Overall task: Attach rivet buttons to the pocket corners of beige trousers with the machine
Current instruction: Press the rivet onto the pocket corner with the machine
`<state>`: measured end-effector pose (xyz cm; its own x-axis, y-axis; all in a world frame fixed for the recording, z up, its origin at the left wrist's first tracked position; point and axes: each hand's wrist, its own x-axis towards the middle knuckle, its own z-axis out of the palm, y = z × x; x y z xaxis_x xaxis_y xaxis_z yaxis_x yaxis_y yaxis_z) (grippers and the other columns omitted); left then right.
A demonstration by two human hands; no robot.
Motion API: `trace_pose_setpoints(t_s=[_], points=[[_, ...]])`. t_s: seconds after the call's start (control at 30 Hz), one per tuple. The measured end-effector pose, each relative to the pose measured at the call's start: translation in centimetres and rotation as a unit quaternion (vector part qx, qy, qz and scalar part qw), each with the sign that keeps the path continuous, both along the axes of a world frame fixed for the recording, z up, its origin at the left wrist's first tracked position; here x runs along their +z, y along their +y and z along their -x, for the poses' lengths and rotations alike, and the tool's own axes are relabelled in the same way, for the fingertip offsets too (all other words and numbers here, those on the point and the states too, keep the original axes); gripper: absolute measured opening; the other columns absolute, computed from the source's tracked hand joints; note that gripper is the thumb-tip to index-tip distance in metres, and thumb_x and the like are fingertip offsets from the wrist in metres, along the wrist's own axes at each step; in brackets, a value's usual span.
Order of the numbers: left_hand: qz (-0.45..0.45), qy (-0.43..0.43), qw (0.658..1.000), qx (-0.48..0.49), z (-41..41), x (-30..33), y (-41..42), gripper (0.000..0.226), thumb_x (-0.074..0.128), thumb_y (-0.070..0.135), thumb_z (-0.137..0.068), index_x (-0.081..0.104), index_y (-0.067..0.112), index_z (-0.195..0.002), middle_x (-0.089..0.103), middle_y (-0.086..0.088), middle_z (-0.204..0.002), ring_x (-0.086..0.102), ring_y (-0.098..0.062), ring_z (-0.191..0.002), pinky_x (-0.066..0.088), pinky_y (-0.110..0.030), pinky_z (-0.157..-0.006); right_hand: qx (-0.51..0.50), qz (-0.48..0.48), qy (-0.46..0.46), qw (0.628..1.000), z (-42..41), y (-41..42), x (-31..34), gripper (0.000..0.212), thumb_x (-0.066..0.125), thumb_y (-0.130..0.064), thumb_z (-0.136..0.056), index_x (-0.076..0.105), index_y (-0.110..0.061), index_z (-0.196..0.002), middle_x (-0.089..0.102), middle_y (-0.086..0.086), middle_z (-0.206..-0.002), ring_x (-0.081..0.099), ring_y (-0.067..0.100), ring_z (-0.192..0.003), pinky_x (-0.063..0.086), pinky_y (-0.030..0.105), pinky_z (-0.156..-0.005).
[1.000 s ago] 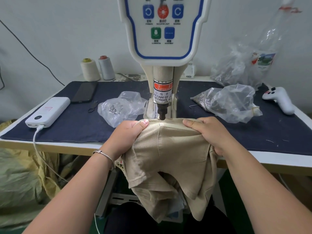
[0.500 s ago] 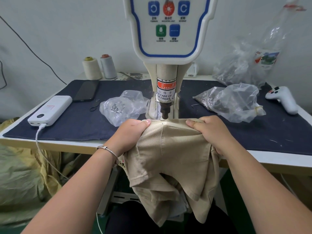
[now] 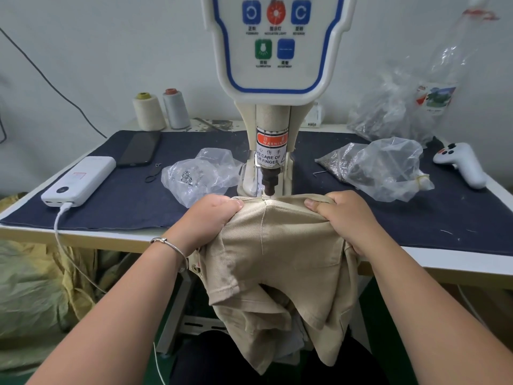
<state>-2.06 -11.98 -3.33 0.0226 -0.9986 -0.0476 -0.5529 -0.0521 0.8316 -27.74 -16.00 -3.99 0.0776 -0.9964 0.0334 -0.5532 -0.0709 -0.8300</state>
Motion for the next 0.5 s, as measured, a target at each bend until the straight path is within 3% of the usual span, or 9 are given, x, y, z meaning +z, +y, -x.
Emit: trace_pose_setpoints(t_s=[0.2, 0.5], points=[[0.002, 0.001, 1.000, -0.007, 0.23, 0.07, 0.29, 0.038, 0.057, 0.042, -0.085, 0.040, 0.015, -0.065, 0.033, 0.001, -0.060, 0.029, -0.013, -0.057, 0.025, -0.034, -0.060, 0.000, 0.029, 0.021, 0.999, -0.03, 0.21, -0.14, 0.045, 0.067, -0.039, -0.084, 0.039, -0.015, -0.059, 0.032, -0.004, -0.051, 0.030, 0.009, -0.047, 0.024, 0.031, -0.053], [0.012, -0.003, 1.000, -0.002, 0.18, -0.31, 0.03, 0.040, 0.058, 0.029, -0.097, 0.039, 0.016, -0.064, 0.033, 0.002, -0.059, 0.030, -0.013, -0.056, 0.026, -0.034, -0.062, 0.007, 0.028, 0.030, 0.999, 0.06, 0.17, 0.04, 0.042, 0.067, -0.041, -0.085, 0.046, -0.014, -0.062, 0.038, 0.000, -0.055, 0.036, 0.011, -0.050, 0.026, 0.032, -0.053]])
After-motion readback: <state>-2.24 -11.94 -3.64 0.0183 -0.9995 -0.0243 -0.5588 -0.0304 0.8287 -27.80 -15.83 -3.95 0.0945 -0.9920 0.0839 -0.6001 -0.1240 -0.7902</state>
